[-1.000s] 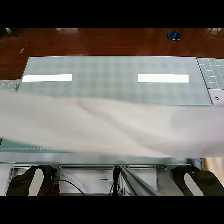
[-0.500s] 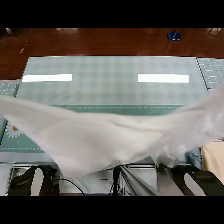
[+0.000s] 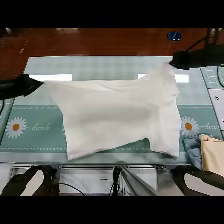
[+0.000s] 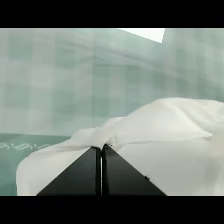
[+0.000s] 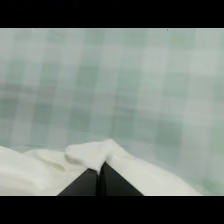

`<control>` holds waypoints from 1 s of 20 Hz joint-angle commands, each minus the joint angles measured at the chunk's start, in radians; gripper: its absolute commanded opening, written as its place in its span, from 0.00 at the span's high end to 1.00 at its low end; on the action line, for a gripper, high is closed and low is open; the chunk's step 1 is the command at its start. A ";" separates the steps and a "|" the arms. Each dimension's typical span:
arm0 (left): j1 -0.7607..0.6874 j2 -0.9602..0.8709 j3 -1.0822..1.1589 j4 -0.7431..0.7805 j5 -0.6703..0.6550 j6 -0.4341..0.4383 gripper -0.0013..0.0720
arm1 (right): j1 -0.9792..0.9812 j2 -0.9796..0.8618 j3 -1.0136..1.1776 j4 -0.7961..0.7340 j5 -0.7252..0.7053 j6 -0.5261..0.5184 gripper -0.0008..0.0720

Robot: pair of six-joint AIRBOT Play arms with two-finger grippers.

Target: Fold the shirts.

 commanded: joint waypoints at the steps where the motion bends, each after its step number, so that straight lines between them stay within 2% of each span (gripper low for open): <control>1: -0.105 -0.180 -0.022 0.000 0.235 0.018 0.96 | 0.001 -0.140 -0.010 0.133 -0.204 -0.035 0.96; 5: -0.162 -0.357 -0.022 0.000 0.301 0.018 0.95 | 0.000 -0.227 -0.010 0.106 -0.264 -0.038 0.95; 9: -0.184 -0.480 -0.022 -0.001 0.222 0.018 0.95 | 0.000 -0.313 -0.010 0.089 -0.201 -0.047 0.95; 10: -0.181 -0.485 -0.022 0.000 0.206 0.018 0.87 | 0.000 -0.319 -0.010 0.090 -0.200 -0.047 0.93; 11: -0.169 -0.480 -0.016 0.002 0.179 0.018 0.57 | 0.000 -0.314 -0.009 0.096 -0.206 -0.047 0.78; 12: -0.142 -0.475 0.007 0.019 0.119 0.019 0.24 | -0.008 -0.297 -0.002 0.097 -0.206 -0.047 0.57; 13: -0.097 -0.468 0.049 0.068 0.018 0.018 0.20 | -0.021 -0.273 0.012 0.095 -0.204 -0.051 0.48; 15: 0.013 -0.456 0.146 0.180 -0.206 0.018 0.20 | -0.060 -0.208 0.054 0.094 -0.201 -0.075 0.48; 18: 0.200 -0.404 0.216 0.203 -0.549 0.016 0.20 | -0.145 -0.106 0.117 0.045 -0.168 -0.081 0.48; 20: 0.281 -0.290 0.143 0.205 -0.639 0.014 0.20 | -0.206 -0.050 0.119 -0.061 -0.079 -0.081 0.47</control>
